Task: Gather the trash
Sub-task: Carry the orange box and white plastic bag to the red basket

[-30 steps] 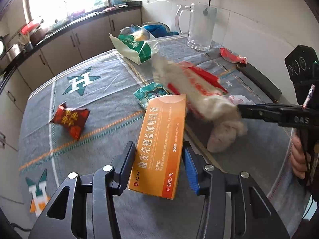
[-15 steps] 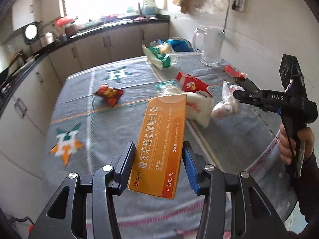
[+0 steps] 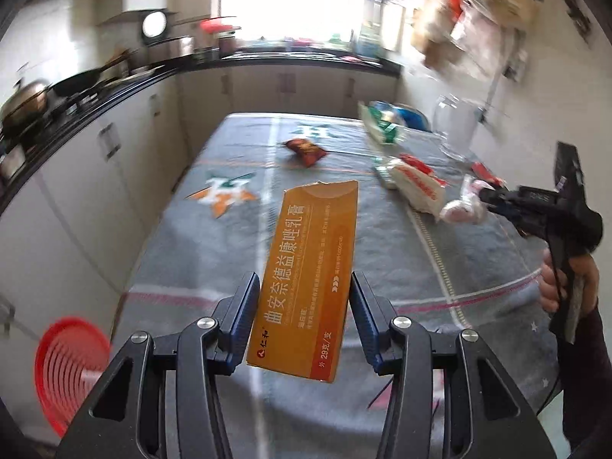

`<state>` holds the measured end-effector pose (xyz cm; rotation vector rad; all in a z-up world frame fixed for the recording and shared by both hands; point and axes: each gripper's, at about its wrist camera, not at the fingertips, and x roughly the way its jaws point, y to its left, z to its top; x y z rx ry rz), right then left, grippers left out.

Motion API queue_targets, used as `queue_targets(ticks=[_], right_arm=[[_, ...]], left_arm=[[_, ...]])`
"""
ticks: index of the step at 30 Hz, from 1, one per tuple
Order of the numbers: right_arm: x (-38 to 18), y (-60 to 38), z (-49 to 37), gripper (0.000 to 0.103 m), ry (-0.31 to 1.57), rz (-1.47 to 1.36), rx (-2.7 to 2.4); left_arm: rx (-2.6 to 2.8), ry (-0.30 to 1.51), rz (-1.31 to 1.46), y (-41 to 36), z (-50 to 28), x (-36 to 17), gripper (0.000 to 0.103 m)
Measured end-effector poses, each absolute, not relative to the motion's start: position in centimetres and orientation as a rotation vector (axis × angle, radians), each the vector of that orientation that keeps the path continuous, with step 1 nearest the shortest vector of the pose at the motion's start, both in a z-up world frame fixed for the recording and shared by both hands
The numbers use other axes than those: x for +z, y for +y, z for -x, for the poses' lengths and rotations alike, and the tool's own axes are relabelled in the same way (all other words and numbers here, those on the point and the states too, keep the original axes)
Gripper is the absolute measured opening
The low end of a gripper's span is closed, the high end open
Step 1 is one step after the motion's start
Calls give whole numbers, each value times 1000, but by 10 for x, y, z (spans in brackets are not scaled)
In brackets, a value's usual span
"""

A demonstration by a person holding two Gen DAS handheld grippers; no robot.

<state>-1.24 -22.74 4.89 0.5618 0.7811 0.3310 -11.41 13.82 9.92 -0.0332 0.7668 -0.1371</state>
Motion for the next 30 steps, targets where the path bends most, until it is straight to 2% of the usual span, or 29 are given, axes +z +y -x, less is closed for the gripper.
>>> queue_targets(ticks=[10, 13, 18, 30], right_arm=[[78, -182, 73, 23, 755, -484, 449], [83, -164, 88, 23, 749, -448, 478], [86, -132, 108, 23, 752, -392, 525], [84, -76, 129, 23, 782, -297, 612]], left_arm=[[127, 768, 111, 201, 177, 90, 47], [226, 742, 58, 209, 192, 90, 47], [308, 709, -6, 213, 206, 91, 47], [382, 718, 38, 238, 223, 81, 47]])
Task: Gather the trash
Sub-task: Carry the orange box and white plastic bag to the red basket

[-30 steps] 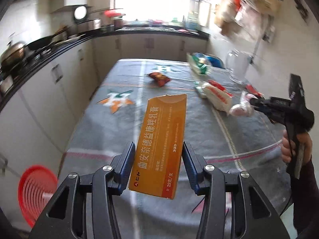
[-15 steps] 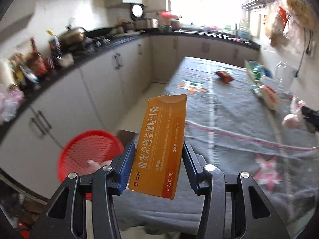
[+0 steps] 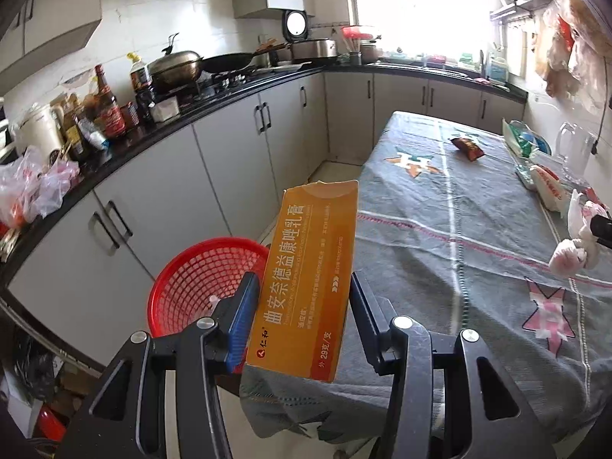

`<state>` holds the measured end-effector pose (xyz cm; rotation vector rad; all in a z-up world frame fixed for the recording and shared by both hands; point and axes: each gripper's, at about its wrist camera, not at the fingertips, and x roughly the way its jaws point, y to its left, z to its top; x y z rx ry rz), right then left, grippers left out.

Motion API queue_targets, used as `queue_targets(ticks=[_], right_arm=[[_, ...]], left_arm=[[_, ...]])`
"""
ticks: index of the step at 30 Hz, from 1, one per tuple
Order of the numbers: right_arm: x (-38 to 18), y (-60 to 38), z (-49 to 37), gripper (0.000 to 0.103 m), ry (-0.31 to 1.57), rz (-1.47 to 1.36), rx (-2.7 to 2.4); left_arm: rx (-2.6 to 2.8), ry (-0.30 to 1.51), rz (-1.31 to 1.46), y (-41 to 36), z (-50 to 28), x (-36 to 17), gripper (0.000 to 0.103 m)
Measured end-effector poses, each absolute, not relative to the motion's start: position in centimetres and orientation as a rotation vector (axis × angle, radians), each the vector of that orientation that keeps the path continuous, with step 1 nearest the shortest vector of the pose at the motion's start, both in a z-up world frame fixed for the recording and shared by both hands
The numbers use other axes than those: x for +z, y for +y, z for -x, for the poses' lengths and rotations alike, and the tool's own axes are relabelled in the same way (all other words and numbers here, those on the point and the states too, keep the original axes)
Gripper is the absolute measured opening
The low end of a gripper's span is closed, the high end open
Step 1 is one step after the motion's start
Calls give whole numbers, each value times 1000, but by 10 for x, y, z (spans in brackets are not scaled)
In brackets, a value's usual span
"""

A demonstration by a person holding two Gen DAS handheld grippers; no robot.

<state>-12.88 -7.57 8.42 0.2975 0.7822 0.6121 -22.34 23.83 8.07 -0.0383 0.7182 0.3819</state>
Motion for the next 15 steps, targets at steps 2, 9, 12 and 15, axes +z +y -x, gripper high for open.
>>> queue_targets(ticks=[2, 9, 12, 15], right_arm=[[85, -68, 131, 23, 786, -284, 621], [84, -37, 135, 23, 804, -234, 658], [82, -22, 135, 23, 815, -212, 678], [81, -4, 135, 23, 829, -188, 698]], left_arm=[[397, 723, 46, 244, 225, 78, 47], [433, 740, 69, 264, 232, 67, 47], [447, 749, 87, 274, 233, 62, 47], [459, 757, 104, 283, 234, 57, 47]])
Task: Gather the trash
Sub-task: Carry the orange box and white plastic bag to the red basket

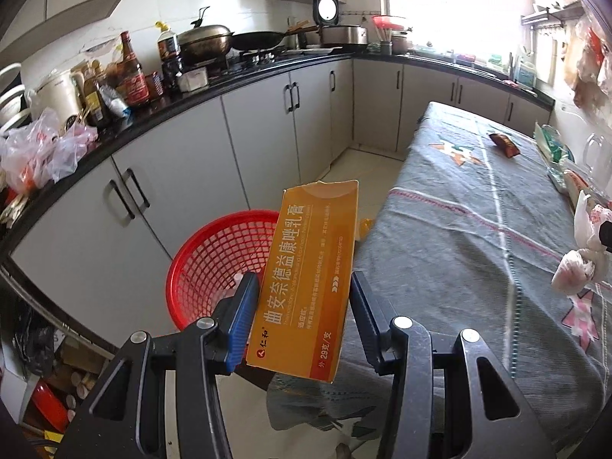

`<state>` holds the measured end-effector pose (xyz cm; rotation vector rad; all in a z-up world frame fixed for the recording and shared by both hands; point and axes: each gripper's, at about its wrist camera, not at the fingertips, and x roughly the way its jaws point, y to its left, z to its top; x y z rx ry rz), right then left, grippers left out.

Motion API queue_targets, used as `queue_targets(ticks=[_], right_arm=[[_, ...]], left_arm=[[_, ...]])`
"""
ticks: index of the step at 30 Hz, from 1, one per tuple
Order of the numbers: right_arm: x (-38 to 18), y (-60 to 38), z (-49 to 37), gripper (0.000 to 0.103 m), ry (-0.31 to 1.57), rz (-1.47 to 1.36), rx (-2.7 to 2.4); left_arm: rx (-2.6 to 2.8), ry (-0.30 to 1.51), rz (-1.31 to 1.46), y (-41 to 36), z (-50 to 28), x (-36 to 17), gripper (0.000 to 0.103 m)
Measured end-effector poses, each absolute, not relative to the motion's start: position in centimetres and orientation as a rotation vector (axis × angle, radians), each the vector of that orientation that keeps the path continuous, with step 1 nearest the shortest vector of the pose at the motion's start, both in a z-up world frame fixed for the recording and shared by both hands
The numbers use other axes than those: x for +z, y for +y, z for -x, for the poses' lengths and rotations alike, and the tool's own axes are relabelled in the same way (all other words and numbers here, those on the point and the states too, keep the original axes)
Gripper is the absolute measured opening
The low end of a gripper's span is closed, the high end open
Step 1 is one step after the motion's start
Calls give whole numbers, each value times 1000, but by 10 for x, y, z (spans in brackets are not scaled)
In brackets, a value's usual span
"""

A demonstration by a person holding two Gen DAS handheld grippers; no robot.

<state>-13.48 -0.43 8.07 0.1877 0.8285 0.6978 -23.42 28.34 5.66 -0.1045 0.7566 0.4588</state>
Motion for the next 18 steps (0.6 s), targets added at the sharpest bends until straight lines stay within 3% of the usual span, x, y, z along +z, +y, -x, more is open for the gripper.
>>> queue_targets(ticks=[18], right_arm=[[69, 129, 130, 23, 900, -23, 855]], left_arm=[[560, 786, 287, 383, 254, 14, 47]])
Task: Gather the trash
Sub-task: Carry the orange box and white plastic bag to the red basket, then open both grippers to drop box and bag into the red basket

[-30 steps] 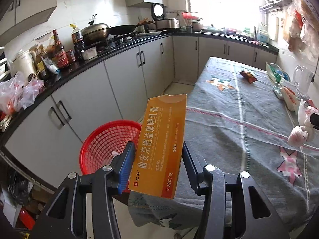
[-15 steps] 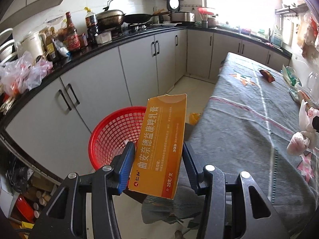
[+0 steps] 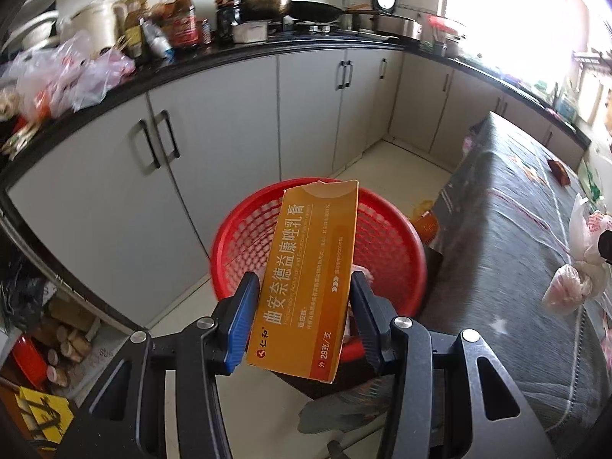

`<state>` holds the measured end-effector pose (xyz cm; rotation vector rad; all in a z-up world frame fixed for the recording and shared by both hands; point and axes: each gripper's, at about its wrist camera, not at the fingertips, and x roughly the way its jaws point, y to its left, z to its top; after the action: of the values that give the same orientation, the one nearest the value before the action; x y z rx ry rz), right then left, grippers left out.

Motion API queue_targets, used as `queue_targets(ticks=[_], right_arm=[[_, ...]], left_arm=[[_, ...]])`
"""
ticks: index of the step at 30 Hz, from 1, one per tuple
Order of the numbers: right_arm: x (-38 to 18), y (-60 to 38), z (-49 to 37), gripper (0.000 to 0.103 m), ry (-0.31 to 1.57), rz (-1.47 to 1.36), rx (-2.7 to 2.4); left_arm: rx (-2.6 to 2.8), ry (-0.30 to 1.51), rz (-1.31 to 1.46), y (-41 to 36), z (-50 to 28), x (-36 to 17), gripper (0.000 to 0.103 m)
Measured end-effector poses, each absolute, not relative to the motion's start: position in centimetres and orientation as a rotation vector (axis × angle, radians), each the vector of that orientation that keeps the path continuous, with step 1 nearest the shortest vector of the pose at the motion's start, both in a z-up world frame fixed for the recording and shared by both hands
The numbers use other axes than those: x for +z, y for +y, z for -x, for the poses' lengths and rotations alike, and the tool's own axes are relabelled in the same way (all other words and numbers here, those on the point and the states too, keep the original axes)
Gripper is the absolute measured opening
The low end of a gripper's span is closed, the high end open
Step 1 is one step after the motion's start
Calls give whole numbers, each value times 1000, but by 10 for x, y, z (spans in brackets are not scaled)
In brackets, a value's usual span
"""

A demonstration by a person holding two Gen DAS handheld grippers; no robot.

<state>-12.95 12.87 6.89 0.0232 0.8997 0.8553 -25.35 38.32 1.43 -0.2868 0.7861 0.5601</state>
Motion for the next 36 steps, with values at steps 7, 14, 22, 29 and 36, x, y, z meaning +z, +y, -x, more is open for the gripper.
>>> queue_targets(ticks=[7, 14, 22, 29, 36], right_arm=[[68, 182, 123, 23, 904, 3, 920], [54, 237, 116, 23, 912, 56, 961], [31, 283, 99, 23, 936, 116, 973], [5, 297, 90, 24, 986, 101, 992], [0, 293, 85, 27, 1013, 43, 1022]], left_arm=[[614, 783, 339, 420, 262, 4, 47], [623, 803, 345, 433, 253, -5, 47], [656, 818, 311, 441, 234, -12, 48], [658, 828, 302, 446, 221, -17, 48], [662, 834, 313, 446, 219, -22, 48]])
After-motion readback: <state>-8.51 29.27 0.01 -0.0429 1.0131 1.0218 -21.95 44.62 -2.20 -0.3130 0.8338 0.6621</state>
